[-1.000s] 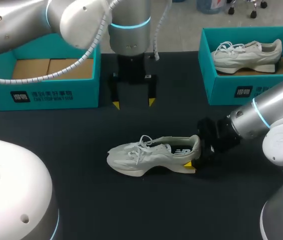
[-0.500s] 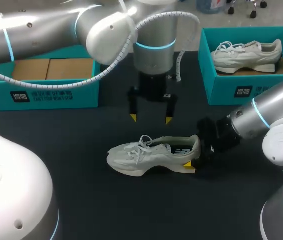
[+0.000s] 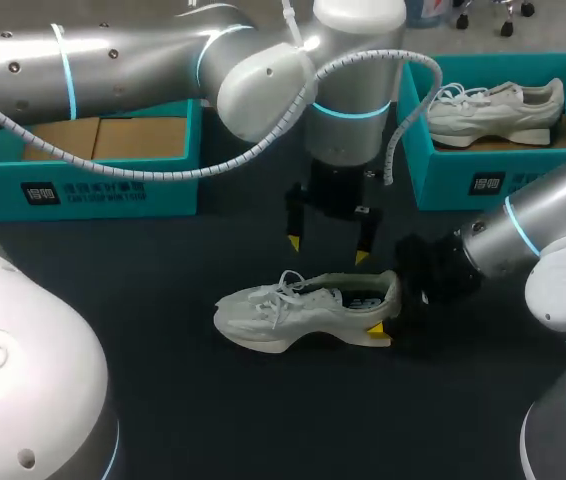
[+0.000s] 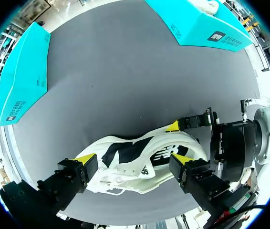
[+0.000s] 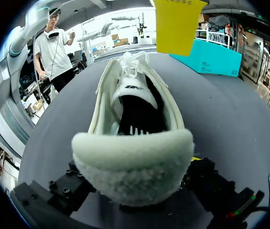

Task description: Take the shoe out of the shoebox, open the shoe tongue, remove and reinsert the insole, then place the shoe into the shoebox

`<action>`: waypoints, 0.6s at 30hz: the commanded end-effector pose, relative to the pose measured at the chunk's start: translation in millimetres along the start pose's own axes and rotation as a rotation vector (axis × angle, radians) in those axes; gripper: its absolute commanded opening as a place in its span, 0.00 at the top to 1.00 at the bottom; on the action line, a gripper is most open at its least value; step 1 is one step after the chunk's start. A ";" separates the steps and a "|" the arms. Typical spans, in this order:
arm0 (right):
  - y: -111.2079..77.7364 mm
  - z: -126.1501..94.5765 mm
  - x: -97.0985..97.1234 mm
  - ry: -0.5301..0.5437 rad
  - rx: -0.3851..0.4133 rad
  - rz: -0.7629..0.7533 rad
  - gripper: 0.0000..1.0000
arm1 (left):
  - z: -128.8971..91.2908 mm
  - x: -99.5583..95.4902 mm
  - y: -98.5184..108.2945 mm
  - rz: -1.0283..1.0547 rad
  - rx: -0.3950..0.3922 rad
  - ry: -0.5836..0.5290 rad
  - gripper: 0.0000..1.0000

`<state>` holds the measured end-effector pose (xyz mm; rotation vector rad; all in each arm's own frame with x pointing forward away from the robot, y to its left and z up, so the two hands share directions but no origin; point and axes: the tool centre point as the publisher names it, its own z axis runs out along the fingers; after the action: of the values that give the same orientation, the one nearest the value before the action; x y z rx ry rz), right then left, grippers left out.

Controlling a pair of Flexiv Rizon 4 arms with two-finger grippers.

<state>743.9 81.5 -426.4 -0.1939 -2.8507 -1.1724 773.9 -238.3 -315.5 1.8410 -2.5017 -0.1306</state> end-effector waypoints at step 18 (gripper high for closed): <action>-2.0 5.2 1.0 -0.001 0.002 0.000 1.00 | 45.5 13.7 0.7 0.145 0.013 0.017 0.00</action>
<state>743.9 81.5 -426.4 -0.1938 -2.8507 -1.1723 763.1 -249.5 -356.1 1.6583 -2.6265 -0.0966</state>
